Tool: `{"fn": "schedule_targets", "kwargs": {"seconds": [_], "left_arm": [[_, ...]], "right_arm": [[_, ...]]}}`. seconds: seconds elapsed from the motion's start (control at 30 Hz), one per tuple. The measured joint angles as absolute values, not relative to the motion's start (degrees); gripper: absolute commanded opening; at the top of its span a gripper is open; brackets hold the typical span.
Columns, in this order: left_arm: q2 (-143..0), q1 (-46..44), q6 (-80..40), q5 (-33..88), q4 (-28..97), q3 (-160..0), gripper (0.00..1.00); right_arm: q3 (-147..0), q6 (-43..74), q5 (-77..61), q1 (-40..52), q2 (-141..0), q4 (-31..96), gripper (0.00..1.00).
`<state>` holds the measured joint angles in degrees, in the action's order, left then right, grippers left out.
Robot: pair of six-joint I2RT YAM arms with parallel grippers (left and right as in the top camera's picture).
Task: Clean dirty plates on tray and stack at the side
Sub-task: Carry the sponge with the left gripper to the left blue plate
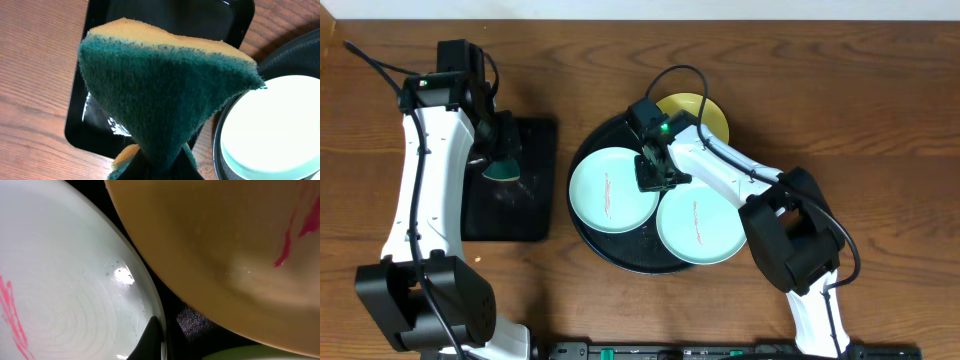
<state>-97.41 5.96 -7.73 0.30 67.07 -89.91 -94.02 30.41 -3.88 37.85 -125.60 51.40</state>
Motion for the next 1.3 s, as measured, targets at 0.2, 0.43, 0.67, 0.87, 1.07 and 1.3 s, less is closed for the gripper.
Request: {"fn": "schedule_targets", "kwargs": {"seconds": [0.2,0.43,0.67,0.87,1.07,1.3], "left_arm": [[-97.4,6.0,-7.7,0.0,67.1,-89.9,0.07],[-97.4,5.8,-7.4,3.1,67.4,-89.9,0.07],[-97.4,0.5,-7.1,10.5,63.8,-85.9,0.08],[-97.5,-6.0,-9.5,13.8,56.8,-79.5,0.07],[-98.1,-8.9,-12.7,14.7,50.0,-73.4,0.07],[-100.4,-12.5,-15.7,14.7,42.3,-68.5,0.07]], "right_arm": [[-94.0,30.4,-3.9,37.8,-125.6,51.4,0.01],[-94.0,30.4,-3.9,37.8,-125.6,51.4,0.01],[-94.0,29.9,-4.3,37.8,-125.6,51.3,0.01],[-94.0,29.6,-4.9,37.6,-125.6,51.2,0.01],[-94.0,29.1,-6.9,36.8,-125.6,51.2,0.01],[-94.0,28.7,-7.3,36.6,-125.6,51.1,0.01]]}}
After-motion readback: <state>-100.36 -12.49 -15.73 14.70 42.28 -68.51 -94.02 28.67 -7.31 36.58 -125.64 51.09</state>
